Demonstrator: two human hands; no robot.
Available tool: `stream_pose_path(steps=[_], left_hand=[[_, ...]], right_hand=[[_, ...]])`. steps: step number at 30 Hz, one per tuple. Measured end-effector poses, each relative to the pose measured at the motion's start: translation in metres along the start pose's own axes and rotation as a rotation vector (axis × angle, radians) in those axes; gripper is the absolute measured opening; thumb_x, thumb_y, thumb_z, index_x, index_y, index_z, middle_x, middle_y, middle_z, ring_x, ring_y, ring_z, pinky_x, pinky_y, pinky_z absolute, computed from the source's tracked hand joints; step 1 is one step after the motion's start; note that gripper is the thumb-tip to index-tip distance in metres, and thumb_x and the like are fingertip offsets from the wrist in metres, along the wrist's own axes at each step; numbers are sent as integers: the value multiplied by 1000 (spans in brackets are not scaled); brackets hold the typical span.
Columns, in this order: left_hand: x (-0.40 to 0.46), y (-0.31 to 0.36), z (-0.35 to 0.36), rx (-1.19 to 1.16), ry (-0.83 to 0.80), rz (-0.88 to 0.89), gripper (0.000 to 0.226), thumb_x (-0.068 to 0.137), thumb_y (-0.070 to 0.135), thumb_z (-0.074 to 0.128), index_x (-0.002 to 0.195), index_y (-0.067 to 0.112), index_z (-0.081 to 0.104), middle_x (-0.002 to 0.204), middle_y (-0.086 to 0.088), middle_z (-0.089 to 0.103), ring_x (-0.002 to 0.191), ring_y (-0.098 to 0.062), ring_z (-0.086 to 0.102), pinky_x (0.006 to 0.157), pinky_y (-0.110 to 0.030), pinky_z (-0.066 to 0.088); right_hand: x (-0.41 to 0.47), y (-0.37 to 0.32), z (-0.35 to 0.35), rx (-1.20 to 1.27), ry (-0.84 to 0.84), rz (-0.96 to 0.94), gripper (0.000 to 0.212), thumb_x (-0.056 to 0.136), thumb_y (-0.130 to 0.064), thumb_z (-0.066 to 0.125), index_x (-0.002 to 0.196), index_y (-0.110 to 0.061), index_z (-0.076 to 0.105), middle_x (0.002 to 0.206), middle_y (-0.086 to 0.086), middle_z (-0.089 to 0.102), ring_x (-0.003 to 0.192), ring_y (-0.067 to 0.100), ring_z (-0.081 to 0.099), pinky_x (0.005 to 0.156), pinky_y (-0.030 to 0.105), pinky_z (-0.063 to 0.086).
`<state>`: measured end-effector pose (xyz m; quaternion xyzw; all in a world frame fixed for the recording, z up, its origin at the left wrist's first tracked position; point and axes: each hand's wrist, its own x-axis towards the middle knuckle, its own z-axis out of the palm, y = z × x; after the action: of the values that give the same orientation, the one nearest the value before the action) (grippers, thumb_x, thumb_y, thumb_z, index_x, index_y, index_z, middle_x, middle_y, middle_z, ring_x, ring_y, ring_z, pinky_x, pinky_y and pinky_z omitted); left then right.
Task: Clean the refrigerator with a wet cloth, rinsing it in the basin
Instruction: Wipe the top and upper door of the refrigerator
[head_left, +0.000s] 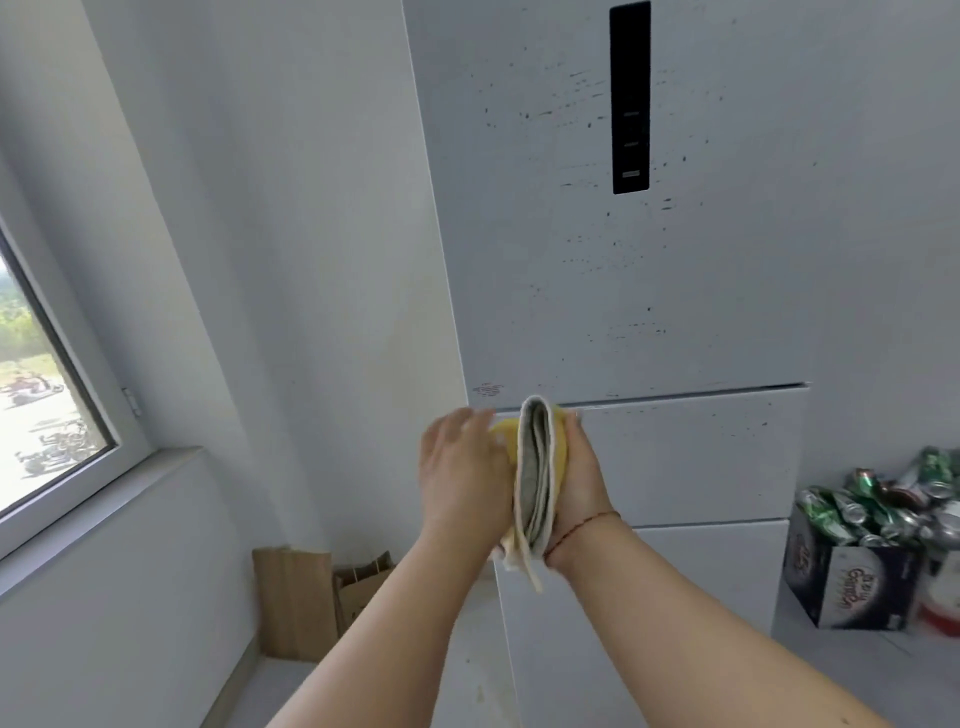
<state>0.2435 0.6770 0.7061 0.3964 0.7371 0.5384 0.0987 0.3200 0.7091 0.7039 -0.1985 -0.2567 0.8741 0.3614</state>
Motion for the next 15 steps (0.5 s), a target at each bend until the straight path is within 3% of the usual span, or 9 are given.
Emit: stream_pose_path(steps=[1, 3, 5, 6, 8, 9, 11, 13, 15], left_hand=[[-3, 5, 5, -330, -10, -168, 41, 99, 39, 38, 136, 24, 48, 141, 3, 47, 140, -22, 29, 117, -42, 22], [-12, 13, 24, -990, -272, -466, 54, 94, 56, 41, 125, 16, 60, 129, -13, 60, 128, -33, 48, 111, -50, 33], [-12, 12, 41, -1385, -393, -610, 66, 88, 64, 41, 116, 9, 65, 121, -22, 63, 117, -41, 55, 106, -61, 32], [-13, 18, 49, -1427, -409, -601, 65, 88, 62, 39, 110, 8, 67, 116, -23, 65, 111, -42, 57, 103, -62, 33], [-12, 30, 61, -1468, -418, -554, 52, 89, 53, 43, 103, 9, 69, 106, -19, 67, 101, -37, 60, 100, -56, 38], [-10, 34, 68, -1513, -394, -568, 42, 89, 45, 46, 102, 12, 67, 102, -16, 66, 100, -34, 59, 102, -50, 38], [-1, 40, 80, -1463, -323, -615, 31, 92, 37, 42, 100, 13, 61, 95, -11, 61, 94, -28, 56, 101, -38, 40], [10, 47, 80, -1380, -330, -611, 39, 93, 43, 41, 93, 11, 63, 91, -14, 64, 83, -31, 63, 84, -39, 50], [22, 63, 77, -1302, -393, -606, 44, 89, 50, 48, 82, 10, 65, 79, -16, 67, 69, -32, 67, 69, -39, 55]], right_hand=[[8, -12, -1, -265, 35, -55, 81, 79, -81, 32, 118, -17, 63, 118, 12, 64, 116, 30, 56, 103, 41, 39], [14, -32, -2, -970, 41, -154, 102, 73, -87, 10, 123, -15, 61, 120, 10, 62, 118, 27, 53, 112, 45, 27], [22, -52, -6, -1465, 52, -342, 102, 79, -76, -6, 114, -11, 65, 112, 11, 65, 105, 27, 55, 107, 45, 31], [32, -65, -14, -1635, 119, -575, 94, 85, -71, -2, 102, -10, 67, 101, 10, 66, 96, 28, 58, 96, 43, 39], [53, -75, -30, -1975, 309, -1074, 49, 94, -52, 36, 75, -15, 63, 76, 5, 64, 75, 27, 59, 71, 37, 46], [62, -74, -36, -2070, 333, -1194, 26, 84, -38, 56, 68, -18, 61, 67, 2, 61, 67, 25, 59, 63, 33, 47], [64, -75, -39, -2050, 237, -1251, 9, 68, -22, 67, 64, -20, 60, 64, -1, 59, 61, 21, 58, 56, 28, 47], [59, -82, -40, -1787, 288, -1386, 6, 71, -22, 66, 75, -21, 63, 77, -3, 61, 72, 19, 58, 63, 30, 48], [51, -93, -43, -1503, 349, -1203, 28, 80, -45, 49, 95, -26, 63, 95, -6, 58, 93, 17, 52, 79, 29, 43]])
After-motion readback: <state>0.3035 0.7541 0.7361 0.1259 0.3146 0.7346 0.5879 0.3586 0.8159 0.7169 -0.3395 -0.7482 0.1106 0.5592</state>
